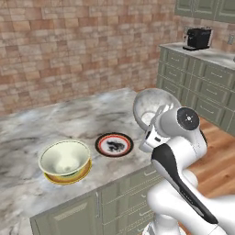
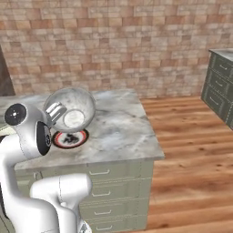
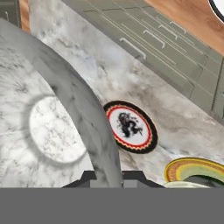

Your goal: Move the bowls from the cabinet to the plates on the dining table.

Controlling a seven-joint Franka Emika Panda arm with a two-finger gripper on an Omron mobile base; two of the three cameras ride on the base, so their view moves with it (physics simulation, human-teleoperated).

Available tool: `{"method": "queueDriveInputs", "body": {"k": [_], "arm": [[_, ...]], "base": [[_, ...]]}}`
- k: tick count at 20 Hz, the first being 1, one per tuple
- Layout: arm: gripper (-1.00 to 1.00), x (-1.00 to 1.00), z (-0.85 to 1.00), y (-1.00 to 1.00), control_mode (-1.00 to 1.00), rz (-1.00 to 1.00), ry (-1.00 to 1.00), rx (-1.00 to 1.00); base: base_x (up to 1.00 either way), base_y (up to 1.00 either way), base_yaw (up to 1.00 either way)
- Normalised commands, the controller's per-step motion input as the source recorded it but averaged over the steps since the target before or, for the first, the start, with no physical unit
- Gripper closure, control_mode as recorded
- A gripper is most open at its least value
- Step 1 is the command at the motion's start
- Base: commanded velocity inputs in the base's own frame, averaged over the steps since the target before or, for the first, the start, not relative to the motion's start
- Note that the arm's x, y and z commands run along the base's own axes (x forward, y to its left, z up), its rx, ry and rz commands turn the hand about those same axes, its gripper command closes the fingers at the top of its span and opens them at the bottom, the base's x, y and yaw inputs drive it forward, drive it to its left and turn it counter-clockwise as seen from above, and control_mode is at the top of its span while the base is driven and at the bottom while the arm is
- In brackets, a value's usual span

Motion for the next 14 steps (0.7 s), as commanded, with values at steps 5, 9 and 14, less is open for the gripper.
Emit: {"method": "queueDriveInputs", "body": {"k": [5, 9, 14], "arm": [[1.00, 0.00, 0.00, 0.00, 1.00, 0.00, 0.00, 0.00], [1.00, 0.00, 0.00, 0.00, 1.00, 0.00, 0.00, 0.00], [1.00, 0.00, 0.00, 0.00, 1.00, 0.00, 0.00, 0.00]], "base": [[0.13, 0.16, -0.04], [0.29, 0.15, -0.04], [0.24, 0.17, -0.01]]}}
